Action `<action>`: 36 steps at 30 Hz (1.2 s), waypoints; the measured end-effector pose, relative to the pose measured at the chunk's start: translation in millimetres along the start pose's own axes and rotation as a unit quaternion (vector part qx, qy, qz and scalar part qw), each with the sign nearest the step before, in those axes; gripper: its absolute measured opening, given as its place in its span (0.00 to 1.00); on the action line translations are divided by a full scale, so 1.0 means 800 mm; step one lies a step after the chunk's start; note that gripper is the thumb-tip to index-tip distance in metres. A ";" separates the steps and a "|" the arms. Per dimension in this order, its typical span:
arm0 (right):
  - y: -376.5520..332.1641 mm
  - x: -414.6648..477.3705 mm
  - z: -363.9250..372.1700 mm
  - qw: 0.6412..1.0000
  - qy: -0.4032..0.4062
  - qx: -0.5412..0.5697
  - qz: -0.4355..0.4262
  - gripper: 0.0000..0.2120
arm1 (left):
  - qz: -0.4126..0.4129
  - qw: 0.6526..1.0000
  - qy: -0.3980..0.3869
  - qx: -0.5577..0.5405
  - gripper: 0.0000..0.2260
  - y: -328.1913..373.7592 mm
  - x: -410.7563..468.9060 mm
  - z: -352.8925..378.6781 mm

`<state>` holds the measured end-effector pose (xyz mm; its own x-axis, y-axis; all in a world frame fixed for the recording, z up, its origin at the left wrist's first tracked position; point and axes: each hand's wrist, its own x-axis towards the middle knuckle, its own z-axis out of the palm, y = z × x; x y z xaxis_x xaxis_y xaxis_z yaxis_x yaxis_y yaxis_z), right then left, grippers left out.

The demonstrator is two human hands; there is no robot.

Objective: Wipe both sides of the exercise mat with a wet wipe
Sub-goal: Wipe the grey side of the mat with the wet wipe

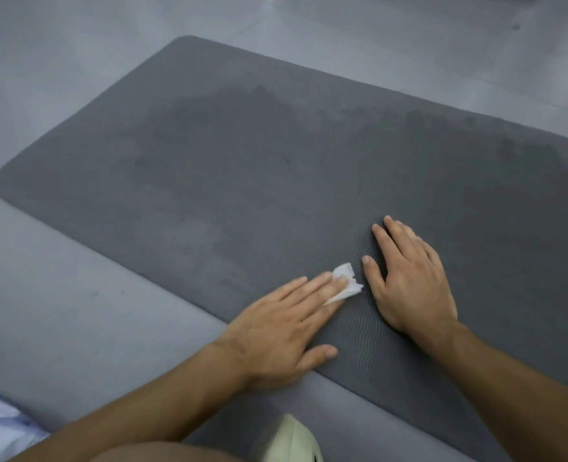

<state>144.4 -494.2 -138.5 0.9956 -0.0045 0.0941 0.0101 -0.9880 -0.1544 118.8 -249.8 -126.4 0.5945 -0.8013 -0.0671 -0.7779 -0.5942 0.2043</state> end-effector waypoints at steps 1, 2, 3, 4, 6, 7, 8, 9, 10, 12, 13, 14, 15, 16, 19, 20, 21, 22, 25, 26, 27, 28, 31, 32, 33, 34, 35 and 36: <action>-0.001 0.000 0.001 1.000 -0.001 -0.003 -0.002 0.30 | 0.014 1.000 -0.007 0.008 0.32 0.006 -0.002 0.003; -0.002 -0.001 0.002 1.000 -0.004 -0.008 -0.002 0.30 | 0.019 1.000 -0.011 0.012 0.32 0.008 -0.004 0.005; -0.004 -0.001 0.002 1.000 -0.007 -0.012 -0.001 0.30 | 0.017 1.000 -0.011 0.014 0.31 0.006 -0.007 0.005; -0.007 -0.001 0.003 1.000 -0.009 -0.013 0.004 0.30 | 0.009 1.000 -0.010 0.017 0.31 0.001 -0.010 0.003; -0.013 -0.003 0.005 1.000 -0.011 -0.005 0.025 0.30 | -0.026 0.999 -0.010 0.020 0.31 -0.018 -0.020 -0.004; -0.018 -0.005 0.006 0.999 -0.014 -0.002 0.036 0.31 | -0.050 0.998 -0.010 0.021 0.31 -0.032 -0.026 -0.008; -0.025 -0.008 0.006 0.999 -0.016 -0.002 0.047 0.31 | -0.077 0.997 -0.010 0.025 0.31 -0.048 -0.034 -0.013; -0.033 -0.010 0.008 0.998 -0.018 -0.003 0.056 0.32 | -0.104 0.994 -0.010 0.029 0.31 -0.065 -0.041 -0.018; -0.040 -0.012 0.009 0.998 -0.019 -0.001 0.061 0.33 | -0.130 0.991 -0.011 0.031 0.31 -0.081 -0.049 -0.023; -0.057 -0.010 0.011 0.998 -0.026 0.000 0.051 0.35 | -0.186 0.982 -0.015 0.036 0.32 -0.117 -0.067 -0.031; -0.069 -0.007 0.011 0.999 -0.028 0.001 0.033 0.35 | -0.219 0.975 -0.014 0.037 0.32 -0.135 -0.078 -0.035; -0.083 -0.002 0.012 0.999 -0.031 0.005 0.009 0.35 | -0.251 0.967 -0.009 0.037 0.33 -0.152 -0.088 -0.037; -0.099 0.003 0.013 0.999 -0.034 0.012 -0.018 0.35 | -0.282 0.959 -0.001 0.036 0.34 -0.166 -0.096 -0.037; -0.120 0.011 0.015 0.998 -0.038 0.021 -0.044 0.35 | -0.305 0.952 0.005 0.035 0.34 -0.176 -0.104 -0.039; -0.171 0.031 0.030 0.995 -0.056 0.032 -0.082 0.34 | -0.289 0.957 0.015 0.010 0.33 -0.168 -0.107 -0.033; -0.179 0.035 0.034 0.995 -0.051 0.032 -0.073 0.33 | -0.265 0.964 0.021 -0.005 0.33 -0.153 -0.102 -0.030; -0.184 0.038 0.037 0.997 -0.041 0.032 -0.061 0.33 | -0.241 0.970 0.024 -0.015 0.33 -0.138 -0.100 -0.026; -0.185 0.039 0.038 0.998 -0.031 0.030 -0.052 0.32 | -0.217 0.976 0.023 -0.019 0.32 -0.121 -0.098 -0.021; -0.182 0.034 0.038 0.998 -0.018 0.033 -0.051 0.29 | -0.164 0.986 0.019 0.002 0.31 -0.073 -0.100 -0.008; -0.181 0.034 0.037 0.998 -0.015 0.035 -0.052 0.29 | -0.154 0.988 0.017 0.003 0.31 -0.061 -0.102 -0.005; -0.182 0.034 0.037 0.998 -0.015 0.036 -0.052 0.29 | -0.146 0.989 0.014 0.001 0.31 -0.055 -0.105 -0.004; -0.182 0.035 0.037 0.998 -0.015 0.038 -0.052 0.29 | -0.139 0.990 0.015 0.002 0.31 -0.054 -0.107 -0.003; -0.182 0.034 0.036 0.998 -0.009 0.050 -0.046 0.30 | -0.166 0.986 0.029 -0.004 0.30 -0.082 -0.113 -0.009; -0.182 0.034 0.035 0.998 -0.009 0.049 -0.043 0.31 | -0.193 0.980 0.035 -0.013 0.30 -0.098 -0.114 -0.014; -0.182 0.034 0.035 0.998 -0.009 0.048 -0.041 0.31 | -0.223 0.974 0.036 -0.016 0.30 -0.117 -0.114 -0.018; -0.183 0.033 0.035 0.998 -0.011 0.046 -0.041 0.30 | -0.248 0.968 0.034 -0.010 0.30 -0.137 -0.114 -0.021; -0.183 0.033 0.035 0.998 -0.013 0.043 -0.042 0.29 | -0.269 0.963 0.031 -0.003 0.31 -0.157 -0.114 -0.025; -0.184 0.033 0.035 0.998 -0.014 0.040 -0.044 0.28 | -0.289 0.957 0.031 -0.003 0.32 -0.176 -0.114 -0.028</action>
<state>171.8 -344.9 -140.9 0.9926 0.0870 0.0842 0.1039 -0.9691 -0.2239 178.7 -91.9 -127.0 0.9358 -0.3339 -0.1129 -0.3152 -0.9361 0.1561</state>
